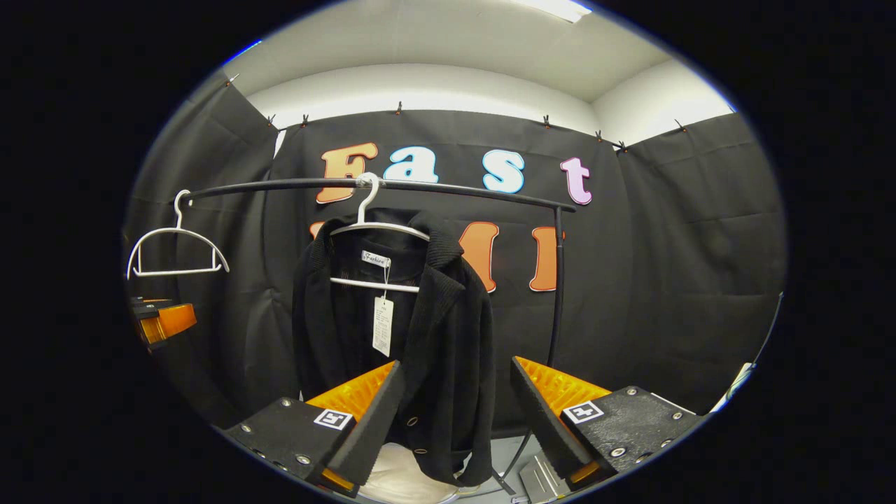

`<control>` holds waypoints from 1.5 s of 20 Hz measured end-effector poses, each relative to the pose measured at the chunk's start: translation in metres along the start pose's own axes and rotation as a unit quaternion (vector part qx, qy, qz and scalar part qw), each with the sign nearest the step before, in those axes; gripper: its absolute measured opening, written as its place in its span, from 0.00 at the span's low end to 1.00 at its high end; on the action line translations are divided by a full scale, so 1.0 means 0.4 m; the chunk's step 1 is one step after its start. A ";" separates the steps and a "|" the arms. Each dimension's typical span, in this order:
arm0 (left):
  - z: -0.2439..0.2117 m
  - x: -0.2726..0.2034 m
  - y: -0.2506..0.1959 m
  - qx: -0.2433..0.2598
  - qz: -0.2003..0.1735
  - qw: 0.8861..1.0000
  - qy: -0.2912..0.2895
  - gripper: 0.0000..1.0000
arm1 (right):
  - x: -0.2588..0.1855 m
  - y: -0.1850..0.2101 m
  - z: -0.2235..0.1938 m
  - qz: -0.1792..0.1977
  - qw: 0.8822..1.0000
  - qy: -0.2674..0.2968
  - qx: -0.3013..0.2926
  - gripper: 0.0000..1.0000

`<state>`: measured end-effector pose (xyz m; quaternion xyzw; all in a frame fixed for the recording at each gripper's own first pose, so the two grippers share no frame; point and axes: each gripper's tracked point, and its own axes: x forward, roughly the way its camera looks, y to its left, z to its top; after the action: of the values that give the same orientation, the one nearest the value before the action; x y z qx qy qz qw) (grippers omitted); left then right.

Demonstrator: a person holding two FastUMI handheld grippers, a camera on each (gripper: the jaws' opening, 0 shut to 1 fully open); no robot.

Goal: Grasp the clothes on the hanger with both hands and then place them into the laundry hamper below.

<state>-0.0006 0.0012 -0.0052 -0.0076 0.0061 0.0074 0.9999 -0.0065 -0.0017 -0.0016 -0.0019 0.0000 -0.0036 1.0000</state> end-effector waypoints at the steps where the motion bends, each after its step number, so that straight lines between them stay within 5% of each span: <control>1: 0.001 -0.001 0.000 0.001 0.000 1.000 0.000 0.96 | 0.000 0.001 -0.002 0.001 1.000 0.000 0.000 0.94; 14: -0.034 0.027 -0.011 0.011 0.001 1.000 0.014 1.00 | 0.043 0.020 -0.038 0.007 1.000 0.016 0.014 0.94; 20: -0.051 0.082 -0.077 0.006 -0.030 0.999 0.024 0.96 | 0.098 0.035 -0.057 0.021 0.999 0.023 0.021 0.91; 21: -0.052 0.094 -0.088 0.007 -0.035 0.999 0.024 0.96 | 0.108 0.040 -0.060 0.025 0.999 0.025 0.024 0.99; 23: -0.055 0.120 -0.113 0.010 -0.045 0.999 0.024 0.93 | 0.128 0.043 -0.067 0.027 0.999 0.028 0.029 0.89; 24: -0.057 0.129 -0.123 0.012 -0.051 0.998 0.026 1.00 | 0.140 0.043 -0.072 0.027 0.999 0.030 0.031 0.89; 30: -0.072 0.201 -0.187 0.027 -0.079 0.996 0.034 0.93 | 0.197 0.030 -0.114 0.023 0.997 0.056 0.056 0.88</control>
<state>0.0805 -0.0729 -0.0337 0.0186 0.0395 -0.0720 0.9964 0.0722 0.0097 -0.0474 0.0539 0.0562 0.0189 0.9968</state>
